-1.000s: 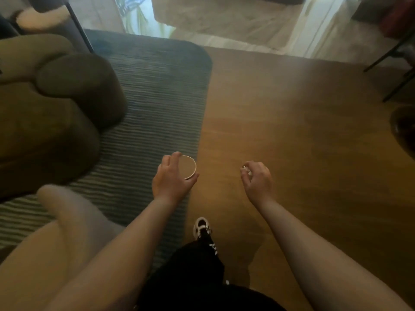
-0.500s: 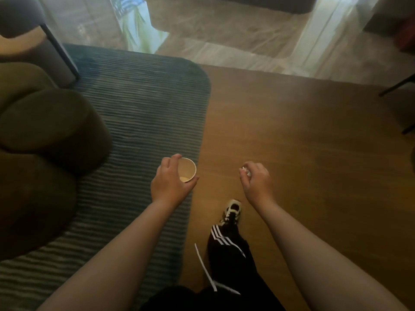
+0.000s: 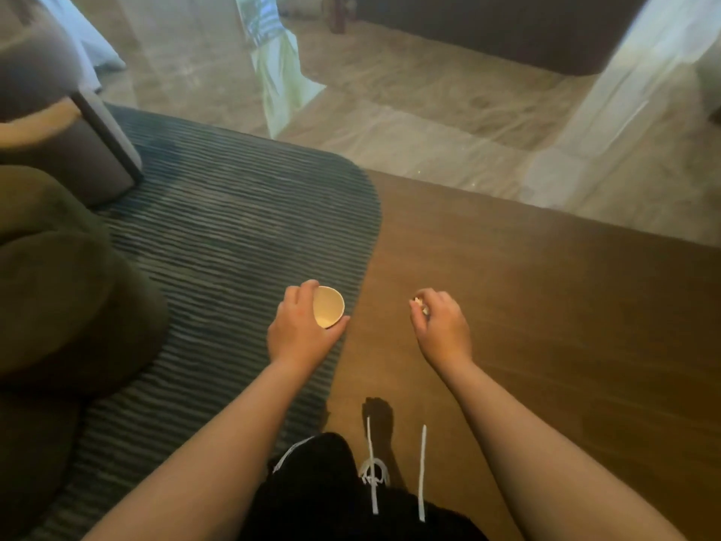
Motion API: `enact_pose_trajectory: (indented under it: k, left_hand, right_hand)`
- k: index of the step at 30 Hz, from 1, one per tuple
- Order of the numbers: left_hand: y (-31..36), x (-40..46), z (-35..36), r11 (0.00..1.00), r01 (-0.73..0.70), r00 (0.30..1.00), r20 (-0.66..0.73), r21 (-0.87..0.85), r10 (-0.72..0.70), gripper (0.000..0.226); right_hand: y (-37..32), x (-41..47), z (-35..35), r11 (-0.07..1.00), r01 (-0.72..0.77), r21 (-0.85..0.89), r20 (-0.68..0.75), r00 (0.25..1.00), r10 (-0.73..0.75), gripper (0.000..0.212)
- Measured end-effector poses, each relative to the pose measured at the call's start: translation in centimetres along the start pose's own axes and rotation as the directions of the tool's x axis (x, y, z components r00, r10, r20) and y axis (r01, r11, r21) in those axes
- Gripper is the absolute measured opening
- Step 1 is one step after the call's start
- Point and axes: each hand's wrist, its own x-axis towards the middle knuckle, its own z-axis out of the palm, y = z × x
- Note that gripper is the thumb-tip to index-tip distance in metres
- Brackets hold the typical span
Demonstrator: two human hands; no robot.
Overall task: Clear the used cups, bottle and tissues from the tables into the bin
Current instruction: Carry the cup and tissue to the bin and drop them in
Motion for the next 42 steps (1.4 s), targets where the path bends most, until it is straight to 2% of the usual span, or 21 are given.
enact_pose_trajectory:
  k: [7,15,23,32,37,42]
  left_hand:
    - [1.9,18.7,3.1,0.997,0.07,0.996,-0.054,-0.039,-0.072,0.072]
    - [2.1,47.0,6.4,0.987,0.134,0.988,-0.06,-0.084,-0.14,0.072]
    - [3.7,69.7,4.6,0.984,0.153,0.984,-0.082,-0.094,-0.161,0.073]
    - [0.8,96.6,7.1,0.962,0.252,0.946,-0.182,-0.103,-0.267,0.069]
    - [0.2,113.1,4.9,0.928,0.357,0.899,-0.231,-0.104,-0.372,0.069]
    - [-1.7,125.2,0.7,0.887,0.445,0.834,-0.305,-0.124,-0.461,0.066]
  right_hand:
    - [0.4,21.1,2.5,0.999,0.043,-0.003,0.036,0.998,-0.043,0.023]
    - [-2.0,49.4,8.5,0.991,0.132,-0.036,0.143,0.982,-0.126,0.022]
    - [-8.2,72.9,10.9,0.986,0.167,-0.024,0.206,0.966,-0.159,0.024]
    - [-14.3,101.9,19.1,0.961,0.274,0.025,0.304,0.914,-0.269,0.027]
    - [-20.6,120.3,22.7,0.938,0.344,0.05,0.326,0.882,-0.341,0.025]
    - [-28.2,132.9,26.2,0.902,0.421,0.097,0.359,0.83,-0.426,0.024]
